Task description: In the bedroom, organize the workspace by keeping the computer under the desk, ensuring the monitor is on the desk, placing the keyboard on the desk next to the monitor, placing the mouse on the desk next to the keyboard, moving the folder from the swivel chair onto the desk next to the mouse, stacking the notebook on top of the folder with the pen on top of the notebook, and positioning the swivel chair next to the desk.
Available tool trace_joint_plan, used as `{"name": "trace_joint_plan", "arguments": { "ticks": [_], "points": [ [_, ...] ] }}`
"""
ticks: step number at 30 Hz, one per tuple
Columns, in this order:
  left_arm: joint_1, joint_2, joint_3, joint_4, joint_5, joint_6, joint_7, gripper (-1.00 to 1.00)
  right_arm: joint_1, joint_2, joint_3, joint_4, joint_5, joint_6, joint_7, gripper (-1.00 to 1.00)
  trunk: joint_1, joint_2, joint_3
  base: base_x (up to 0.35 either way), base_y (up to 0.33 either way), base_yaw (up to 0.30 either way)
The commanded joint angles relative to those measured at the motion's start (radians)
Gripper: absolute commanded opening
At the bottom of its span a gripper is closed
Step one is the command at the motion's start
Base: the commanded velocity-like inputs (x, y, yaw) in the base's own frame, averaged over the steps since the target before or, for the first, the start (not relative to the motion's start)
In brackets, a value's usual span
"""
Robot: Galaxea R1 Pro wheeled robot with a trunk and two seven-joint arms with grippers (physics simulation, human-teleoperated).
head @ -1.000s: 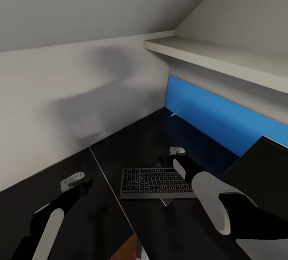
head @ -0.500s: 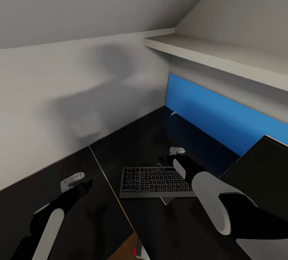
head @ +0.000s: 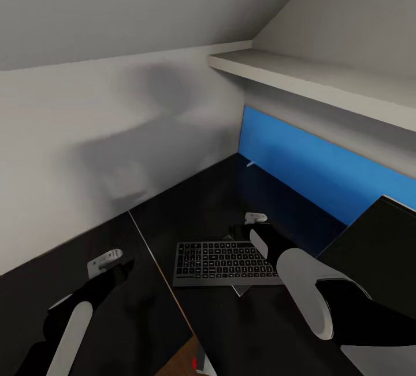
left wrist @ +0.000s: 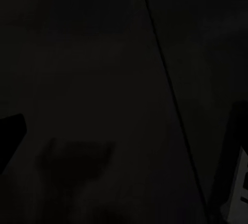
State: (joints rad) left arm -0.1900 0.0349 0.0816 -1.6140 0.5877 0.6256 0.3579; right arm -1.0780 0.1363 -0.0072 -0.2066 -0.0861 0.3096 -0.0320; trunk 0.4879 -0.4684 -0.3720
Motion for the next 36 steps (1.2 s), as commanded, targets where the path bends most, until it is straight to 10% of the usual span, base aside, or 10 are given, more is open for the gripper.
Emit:
{"name": "trace_joint_plan", "arguments": {
  "ticks": [1, 36],
  "points": [
    [-0.001, 0.0, 0.0, -0.001, 0.011, 0.003, 0.009, 1.0, 0.0, 0.0, 0.0, -0.001, -0.009, 0.005, -0.003, 1.0, 0.0, -0.002, -0.002, 0.0, 0.0, 0.0],
    [-0.001, 0.002, -0.007, -0.005, 0.009, -0.005, -0.001, 1.0, 0.0, 0.0, 0.0, 0.001, -0.006, 0.002, -0.003, 1.0, 0.0, -0.002, -0.011, 0.0, 0.0, 0.0]
  ]
}}
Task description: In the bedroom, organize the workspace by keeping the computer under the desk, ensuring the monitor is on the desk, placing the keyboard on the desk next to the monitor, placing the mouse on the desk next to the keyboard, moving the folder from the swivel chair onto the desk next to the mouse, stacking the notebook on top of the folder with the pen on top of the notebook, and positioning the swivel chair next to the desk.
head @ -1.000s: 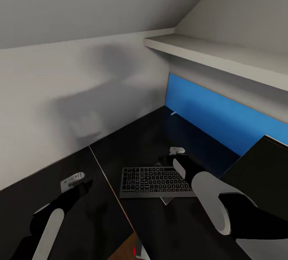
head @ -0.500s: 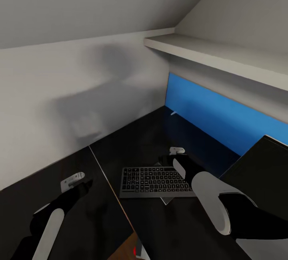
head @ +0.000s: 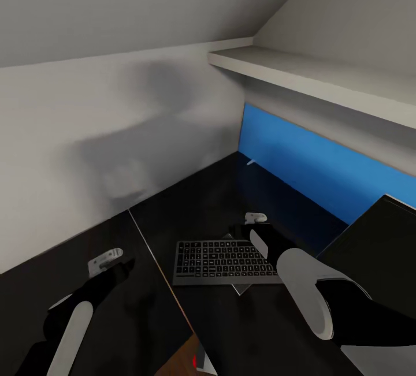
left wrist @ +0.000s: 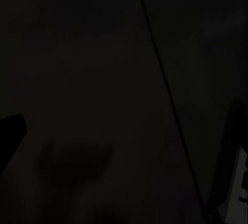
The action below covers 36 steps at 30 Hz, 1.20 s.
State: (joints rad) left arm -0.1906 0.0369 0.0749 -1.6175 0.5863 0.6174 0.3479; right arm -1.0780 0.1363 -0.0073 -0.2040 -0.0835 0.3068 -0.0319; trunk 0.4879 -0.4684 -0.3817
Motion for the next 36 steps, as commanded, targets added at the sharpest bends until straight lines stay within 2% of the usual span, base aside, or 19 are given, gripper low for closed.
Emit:
{"name": "trace_joint_plan", "arguments": {
  "ticks": [1, 4, 7, 8, 9, 11, 14, 18, 36],
  "points": [
    [0.0, 0.001, -0.001, -0.002, 0.01, -0.002, 0.006, 1.0, 0.0, 0.0, 0.0, -0.002, -0.008, 0.001, -0.003, 1.0, 0.0, -0.002, -0.002, 0.0, 0.0, 0.0],
    [0.001, 0.007, 0.0, -0.002, 0.009, -0.076, -0.013, 1.0, 0.0, 0.0, 0.0, 0.0, -0.007, -0.027, -0.004, 1.0, 0.0, -0.002, -0.002, 0.0, 0.0, 0.0],
    [0.001, 0.014, 0.004, -0.002, 0.009, -0.203, -0.089, 1.0, 0.001, 0.0, 0.0, 0.0, -0.007, -0.043, -0.005, 1.0, 0.0, -0.002, -0.002, 0.0, 0.0, 0.0],
    [0.001, 0.016, 0.008, -0.002, 0.009, -0.22, -0.108, 1.0, 0.001, 0.0, 0.0, -0.001, -0.006, -0.044, -0.005, 1.0, 0.0, -0.002, -0.002, 0.0, 0.0, 0.0],
    [0.001, 0.018, 0.013, -0.002, 0.01, -0.233, -0.126, 1.0, 0.001, 0.0, 0.0, -0.001, -0.006, -0.046, -0.005, 1.0, 0.0, -0.002, -0.002, 0.0, 0.0, 0.0],
    [0.001, 0.021, 0.052, -0.002, 0.01, -0.264, -0.183, 1.0, 0.002, 0.0, 0.0, -0.001, -0.006, -0.049, -0.005, 1.0, 0.0, -0.002, -0.002, 0.0, 0.0, 0.0],
    [0.001, 0.021, 0.081, -0.002, 0.011, -0.278, -0.215, 1.0, 0.003, 0.0, 0.0, -0.001, -0.006, -0.05, -0.005, 1.0, 0.0, -0.002, -0.002, 0.0, 0.0, 0.0],
    [0.001, 0.023, 0.096, -0.002, 0.011, -0.282, -0.229, 1.0, 0.003, 0.001, 0.001, -0.001, -0.005, -0.051, -0.005, 1.0, 0.0, -0.002, -0.002, 0.0, 0.0, 0.0],
    [0.002, 0.024, 0.1, -0.002, 0.011, -0.274, -0.23, 1.0, 0.004, 0.002, 0.001, 0.0, -0.005, -0.051, -0.006, 1.0, 0.0, -0.002, -0.022, 0.0, 0.0, 0.0]
  ]
}}
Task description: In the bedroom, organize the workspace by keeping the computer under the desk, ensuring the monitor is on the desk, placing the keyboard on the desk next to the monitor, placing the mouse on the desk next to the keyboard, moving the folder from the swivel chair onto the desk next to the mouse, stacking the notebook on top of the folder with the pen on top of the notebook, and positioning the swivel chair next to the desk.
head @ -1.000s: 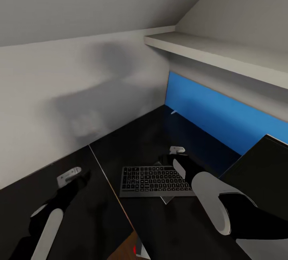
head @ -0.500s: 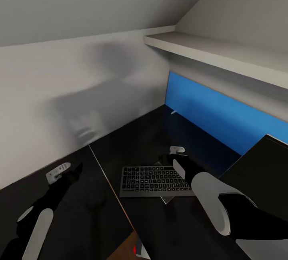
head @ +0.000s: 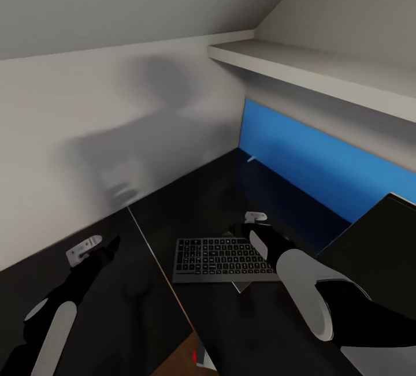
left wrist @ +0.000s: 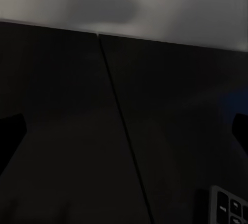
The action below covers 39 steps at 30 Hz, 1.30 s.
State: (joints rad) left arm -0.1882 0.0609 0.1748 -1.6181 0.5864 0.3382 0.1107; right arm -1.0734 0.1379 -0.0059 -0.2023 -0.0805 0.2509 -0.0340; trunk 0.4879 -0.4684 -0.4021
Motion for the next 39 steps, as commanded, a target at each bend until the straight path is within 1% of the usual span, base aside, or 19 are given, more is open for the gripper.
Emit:
{"name": "trace_joint_plan", "arguments": {
  "ticks": [1, 39],
  "points": [
    [-0.001, 0.0, 0.0, -0.002, 0.011, 0.005, 0.007, 1.0, 0.0, 0.0, 0.0, -0.002, -0.008, 0.005, -0.003, 1.0, 0.0, -0.002, -0.003, 0.0, 0.0, 0.0],
    [0.0, 0.0, 0.001, -0.002, 0.011, 0.006, 0.009, 1.0, 0.0, 0.001, 0.0, -0.002, -0.007, 0.005, -0.003, 1.0, 0.0, -0.002, -0.061, 0.0, 0.0, 0.0]
  ]
}}
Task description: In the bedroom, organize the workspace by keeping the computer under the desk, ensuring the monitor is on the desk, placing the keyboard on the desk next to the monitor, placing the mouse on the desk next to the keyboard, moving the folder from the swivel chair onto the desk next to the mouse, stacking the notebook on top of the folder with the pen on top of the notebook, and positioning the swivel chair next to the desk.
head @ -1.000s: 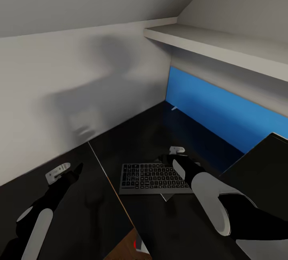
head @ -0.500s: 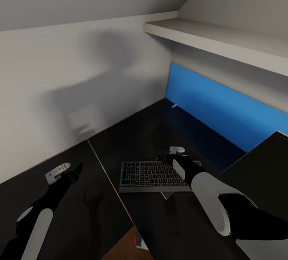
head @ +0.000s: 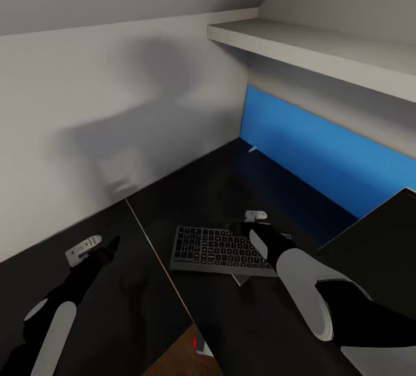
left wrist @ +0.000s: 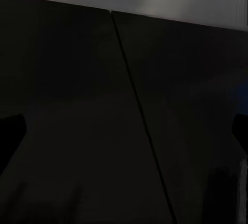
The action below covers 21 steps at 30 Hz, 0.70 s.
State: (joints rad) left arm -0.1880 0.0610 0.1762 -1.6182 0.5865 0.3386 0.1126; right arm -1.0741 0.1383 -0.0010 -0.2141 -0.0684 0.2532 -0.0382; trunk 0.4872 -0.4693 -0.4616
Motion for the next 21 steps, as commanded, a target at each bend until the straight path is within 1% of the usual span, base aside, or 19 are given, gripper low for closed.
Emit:
{"name": "trace_joint_plan", "arguments": {
  "ticks": [1, 7, 12, 21],
  "points": [
    [-0.001, 0.0, -0.001, -0.002, 0.01, 0.005, 0.007, 1.0, 0.0, 0.0, -0.005, 0.01, -0.02, 0.003, 0.001, 1.0, 0.001, -0.001, -0.003, 0.0, 0.0, 0.0],
    [-0.001, -0.001, -0.001, -0.002, 0.01, 0.005, 0.007, 1.0, 0.0, 0.0, -0.005, 0.01, -0.019, 0.003, 0.001, 1.0, 0.001, -0.001, -0.012, 0.0, 0.0, 0.0],
    [-0.001, 0.0, -0.001, -0.002, 0.01, 0.006, 0.007, 1.0, 0.0, -0.001, -0.005, 0.01, -0.02, 0.003, 0.001, 1.0, 0.001, -0.001, -0.015, -0.021, 0.0, 0.0],
    [-0.001, 0.0, 0.0, -0.002, 0.011, 0.007, 0.007, 1.0, 0.0, -0.001, -0.005, 0.01, -0.021, 0.002, 0.001, 1.0, 0.001, -0.001, -0.015, -0.186, 0.0, 0.0]
  ]
}}
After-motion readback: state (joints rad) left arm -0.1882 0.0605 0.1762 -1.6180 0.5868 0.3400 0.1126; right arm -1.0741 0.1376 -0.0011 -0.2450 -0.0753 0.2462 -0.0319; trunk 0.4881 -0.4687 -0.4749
